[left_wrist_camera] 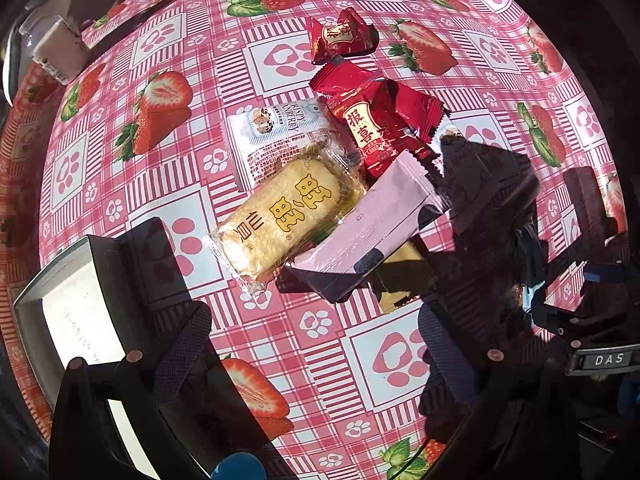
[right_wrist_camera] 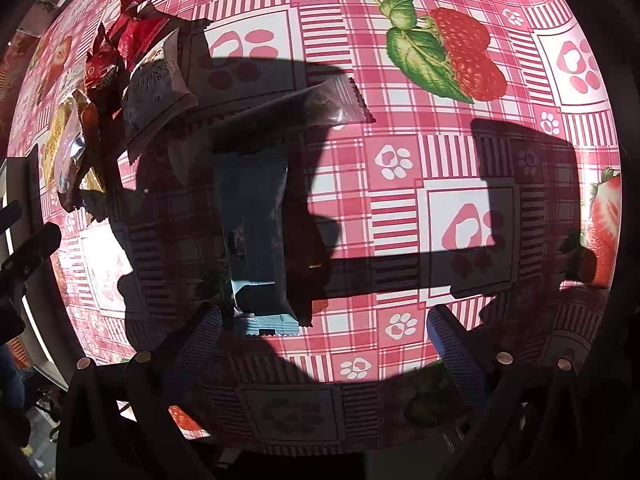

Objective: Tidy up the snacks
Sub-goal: 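Move left tool toward pink bar while right tool approaches light-blue bar, then close left gripper on pink bar while right gripper closes on light-blue bar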

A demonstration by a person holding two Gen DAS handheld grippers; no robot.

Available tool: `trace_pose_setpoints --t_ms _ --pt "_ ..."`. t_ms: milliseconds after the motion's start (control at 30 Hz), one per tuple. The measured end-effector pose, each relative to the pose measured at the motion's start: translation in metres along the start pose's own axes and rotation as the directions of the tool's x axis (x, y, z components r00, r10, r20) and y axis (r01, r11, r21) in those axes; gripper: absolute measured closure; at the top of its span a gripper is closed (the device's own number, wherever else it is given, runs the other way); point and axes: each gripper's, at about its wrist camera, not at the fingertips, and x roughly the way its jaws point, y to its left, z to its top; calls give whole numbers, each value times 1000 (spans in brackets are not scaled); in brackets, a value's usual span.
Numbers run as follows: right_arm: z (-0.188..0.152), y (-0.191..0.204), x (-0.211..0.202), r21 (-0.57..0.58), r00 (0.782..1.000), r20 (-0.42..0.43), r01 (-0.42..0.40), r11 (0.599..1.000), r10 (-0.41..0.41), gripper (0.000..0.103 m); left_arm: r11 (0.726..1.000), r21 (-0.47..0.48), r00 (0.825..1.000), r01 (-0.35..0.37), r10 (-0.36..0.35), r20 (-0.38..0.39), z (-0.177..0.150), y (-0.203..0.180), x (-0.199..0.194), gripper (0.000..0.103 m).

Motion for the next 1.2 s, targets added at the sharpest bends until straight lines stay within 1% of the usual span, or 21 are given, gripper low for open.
trace_pose_setpoints --t_ms 67,100,133,167,200,300,367,467,533,600,633,667,767,867,900,933,967,1000,1067,1167,1200 --pt "7 8 1 -5 1000 0 0 1000 0 0 1000 27 1000 -14 13 9 13 -13 1 0" --pt "3 1 -7 -4 1000 -4 7 1000 -7 0 999 34 1000 -26 25 16 18 -18 2 0" --pt "5 2 -7 1 1000 -7 4 1000 -4 0 999 32 999 -35 35 17 24 -22 4 0" --pt "7 -2 -7 7 1000 -10 -1 1000 1 0 999 20 999 -33 33 12 40 -27 6 0" --pt "6 -5 -11 12 1000 -15 -7 1000 7 0 1000 1 1000 -19 19 8 54 -30 8 0" --pt "11 -5 -10 34 1000 -20 -18 999 19 0 999 -45 1000 22 -22 5 81 -29 12 0" --pt "15 -1 -10 41 999 -23 -25 999 26 0 999 -11 999 49 -49 1 88 -31 16 0" --pt "19 1 -11 36 999 -25 -24 999 25 0 990 115 997 80 -80 -11 81 -63 18 0" --pt "17 -9 -10 43 999 -30 -17 999 18 0 974 184 991 134 -127 -52 70 -83 20 0" --pt "17 -11 -12 57 999 -37 -19 998 22 0 957 216 980 193 -177 -90 60 -95 19 0" --pt "18 -11 -12 64 999 -37 -20 998 22 0 952 226 977 207 -190 -98 54 -99 17 0" --pt "20 -12 -13 71 999 -37 -22 997 24 0 950 235 977 206 -187 -101 50 -101 15 0" --pt "24 -9 -19 86 999 -37 -30 996 33 0 958 248 989 142 -128 -71 38 -96 7 0" --pt "30 -2 -27 88 999 -33 -37 995 40 0 971 214 994 103 -96 -45 39 -76 4 0" --pt "33 1 -29 87 999 -31 -39 995 42 0 975 198 994 102 -95 -45 41 -64 -1 0" --pt "36 5 -31 84 999 -30 -40 996 42 0 977 186 994 105 -99 -45 51 -49 0 0" --pt "41 9 -34 78 999 -29 -38 996 41 0 978 182 994 105 -99 -40 59 -47 1 0" --pt "40 11 -32 70 999 -26 -29 997 31 0 976 190 995 103 -99 -29 57 -33 -2 0" --pt "44 17 -37 55 999 -23 -25 998 27 0 970 221 995 105 -103 -21 77 -41 2 0" --pt "38 19 -38 52 1000 -21 -3 999 4 0 957 245 987 157 -148 -55 94 -43 15 0" --pt "29 18 -29 62 1000 -21 10 998 -9 0 950 257 984 177 -168 -56 96 -47 15 0"
